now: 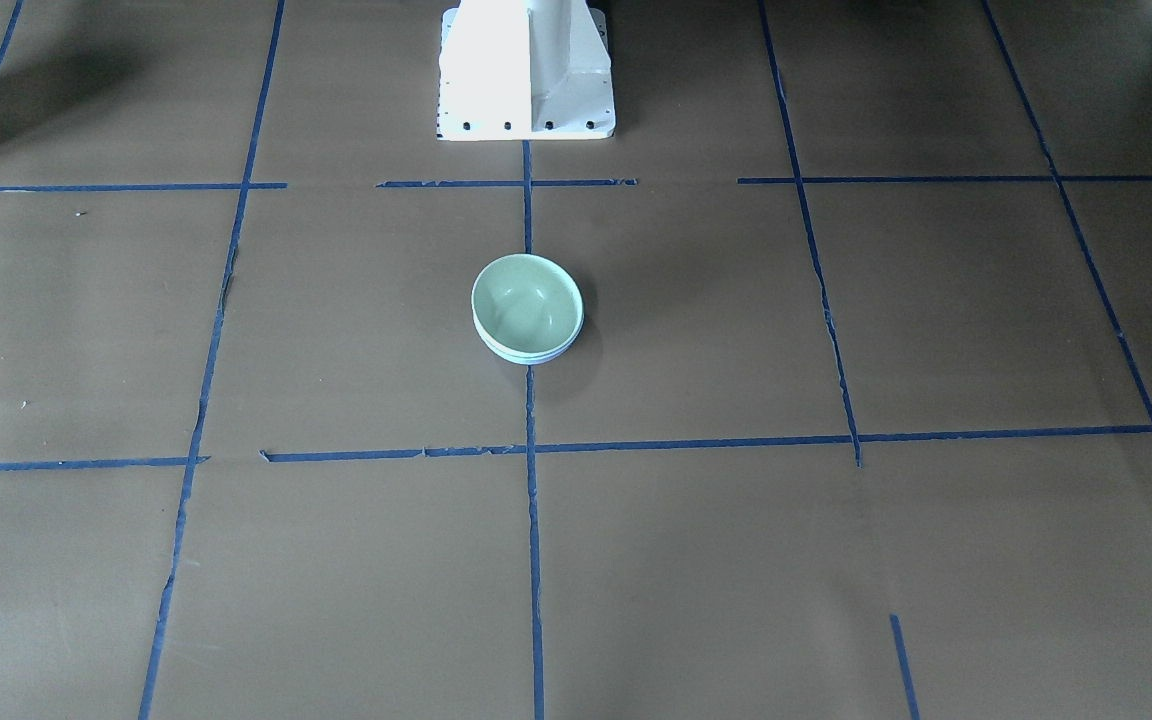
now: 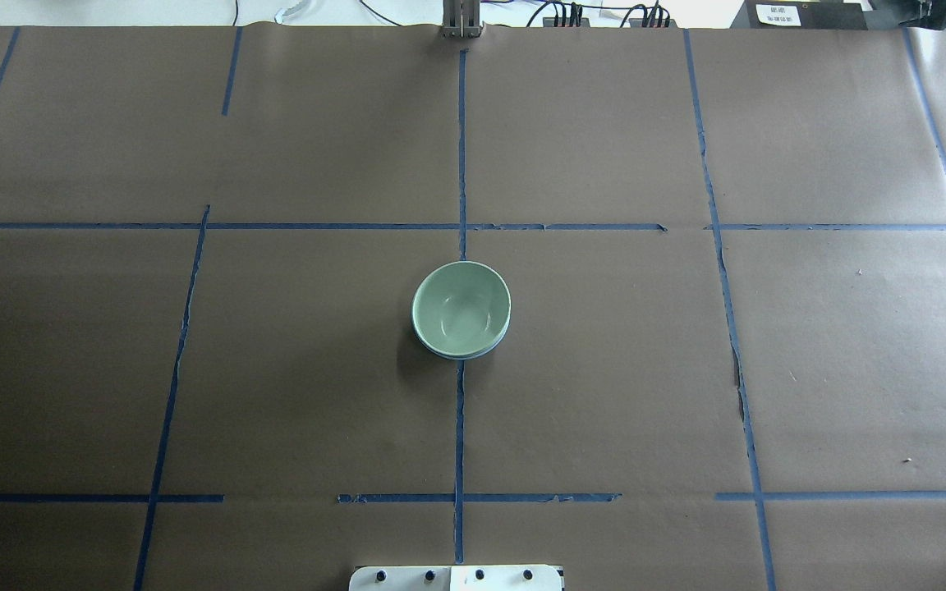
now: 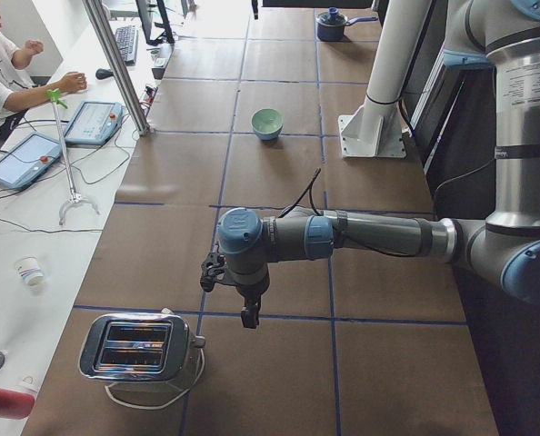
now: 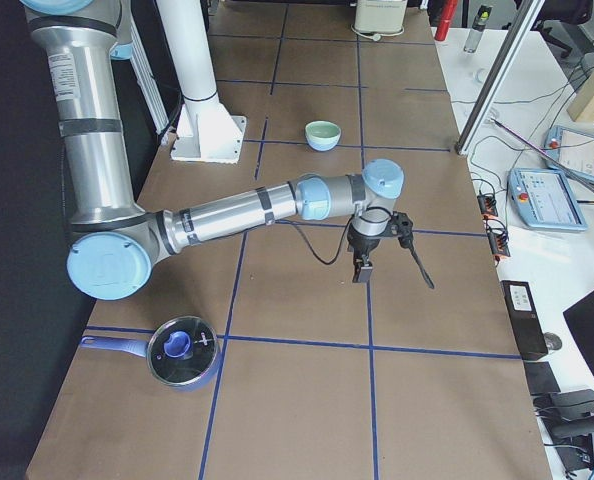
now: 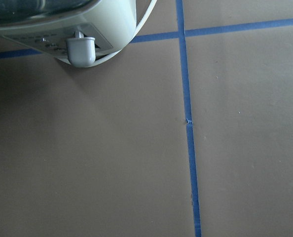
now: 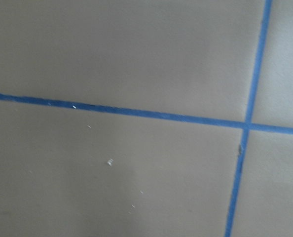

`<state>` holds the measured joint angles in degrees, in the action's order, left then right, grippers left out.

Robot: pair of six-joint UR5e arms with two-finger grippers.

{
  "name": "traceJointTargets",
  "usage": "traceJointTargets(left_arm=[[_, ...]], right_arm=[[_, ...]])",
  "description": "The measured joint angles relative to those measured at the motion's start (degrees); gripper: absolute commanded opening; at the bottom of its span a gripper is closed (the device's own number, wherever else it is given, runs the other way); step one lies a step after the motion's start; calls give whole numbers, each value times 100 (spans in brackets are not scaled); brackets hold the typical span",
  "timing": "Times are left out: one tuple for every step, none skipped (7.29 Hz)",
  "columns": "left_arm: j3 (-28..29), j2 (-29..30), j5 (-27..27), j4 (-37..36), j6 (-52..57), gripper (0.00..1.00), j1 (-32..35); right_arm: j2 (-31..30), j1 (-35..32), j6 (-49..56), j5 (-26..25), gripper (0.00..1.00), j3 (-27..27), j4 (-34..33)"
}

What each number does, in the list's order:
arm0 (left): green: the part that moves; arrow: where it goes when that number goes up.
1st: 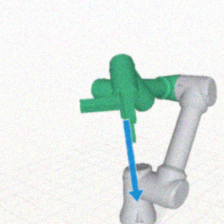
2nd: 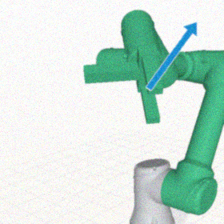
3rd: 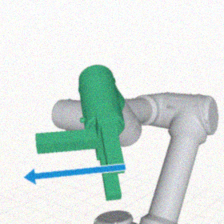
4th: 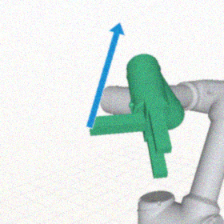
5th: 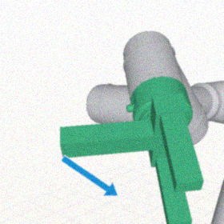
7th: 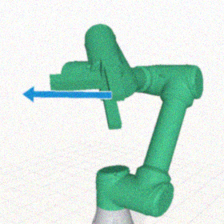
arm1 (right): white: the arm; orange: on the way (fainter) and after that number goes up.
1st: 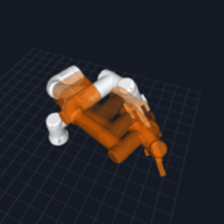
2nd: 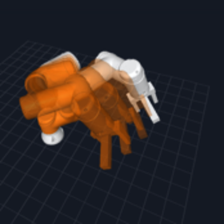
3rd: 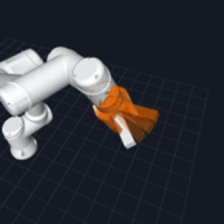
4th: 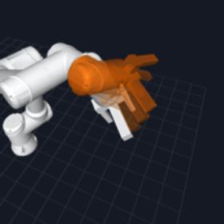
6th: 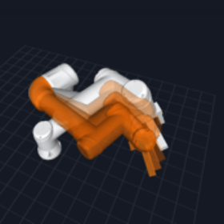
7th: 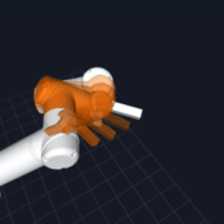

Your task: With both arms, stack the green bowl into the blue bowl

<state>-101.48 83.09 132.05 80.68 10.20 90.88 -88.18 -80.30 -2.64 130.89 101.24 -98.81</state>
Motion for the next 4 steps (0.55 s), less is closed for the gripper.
traceJointTargets(left_arm=[[-25,-7,0,16,11,100,0],[-45,-12,5,23,17,100,-3],[-60,-20,10,25,22,100,-10],[-62,-25,10,26,24,100,-14]], right_arm=[[-481,-311,472,-1,100,120,5],[-814,-492,713,-13,100,159,6],[-1056,-574,824,-35,100,143,9],[-1242,-611,858,-40,100,141,81]])
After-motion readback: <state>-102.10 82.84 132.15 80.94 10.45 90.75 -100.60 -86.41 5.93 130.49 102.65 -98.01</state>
